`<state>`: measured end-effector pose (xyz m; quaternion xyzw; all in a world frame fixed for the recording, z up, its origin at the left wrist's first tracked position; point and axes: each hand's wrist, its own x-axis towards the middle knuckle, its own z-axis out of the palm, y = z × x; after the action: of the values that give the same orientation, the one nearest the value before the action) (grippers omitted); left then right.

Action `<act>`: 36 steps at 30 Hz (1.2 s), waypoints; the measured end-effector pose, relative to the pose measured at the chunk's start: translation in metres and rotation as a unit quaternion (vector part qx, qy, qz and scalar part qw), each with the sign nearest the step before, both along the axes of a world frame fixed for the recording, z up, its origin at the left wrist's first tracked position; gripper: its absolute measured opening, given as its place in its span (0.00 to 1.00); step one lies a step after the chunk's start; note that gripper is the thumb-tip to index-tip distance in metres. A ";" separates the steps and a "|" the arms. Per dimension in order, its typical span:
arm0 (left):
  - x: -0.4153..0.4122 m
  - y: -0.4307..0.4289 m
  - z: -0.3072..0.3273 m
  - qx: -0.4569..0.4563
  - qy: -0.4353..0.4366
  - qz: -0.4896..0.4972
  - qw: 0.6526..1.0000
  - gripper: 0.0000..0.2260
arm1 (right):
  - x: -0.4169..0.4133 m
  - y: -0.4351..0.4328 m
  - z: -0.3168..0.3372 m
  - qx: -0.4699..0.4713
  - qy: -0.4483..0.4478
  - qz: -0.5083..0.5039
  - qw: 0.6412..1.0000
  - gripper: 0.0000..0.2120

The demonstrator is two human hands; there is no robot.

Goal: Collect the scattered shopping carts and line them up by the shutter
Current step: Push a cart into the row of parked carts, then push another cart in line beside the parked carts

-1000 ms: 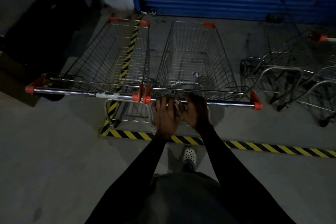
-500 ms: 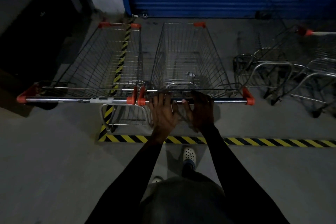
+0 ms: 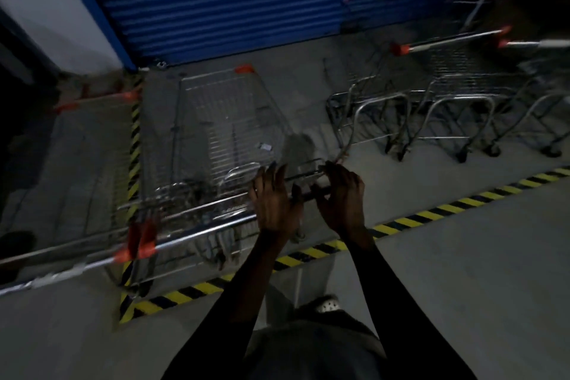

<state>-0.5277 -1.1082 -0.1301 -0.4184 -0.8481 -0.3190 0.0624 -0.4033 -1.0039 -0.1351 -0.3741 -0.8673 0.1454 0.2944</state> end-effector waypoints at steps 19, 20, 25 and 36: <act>0.121 0.332 -0.010 0.084 -0.031 -0.165 0.982 0.19 | 0.151 0.238 0.002 -0.031 0.018 -0.248 0.968 0.18; 0.123 0.352 -0.015 0.096 -0.035 -0.167 0.981 0.18 | 0.153 0.258 -0.001 -0.028 0.016 -0.245 0.969 0.18; 0.130 0.474 -0.033 0.092 -0.115 -0.144 0.978 0.20 | 0.163 0.378 -0.005 -0.034 -0.032 -0.193 0.980 0.20; 0.142 0.695 -0.004 0.059 -0.131 -0.224 0.964 0.22 | 0.172 0.586 0.016 -0.083 -0.044 -0.182 0.979 0.24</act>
<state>-0.3856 -0.4137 -0.1342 -0.5481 -0.7131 -0.4259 -0.0979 -0.2316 -0.4175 -0.1189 -0.5547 -0.7817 0.1441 0.2460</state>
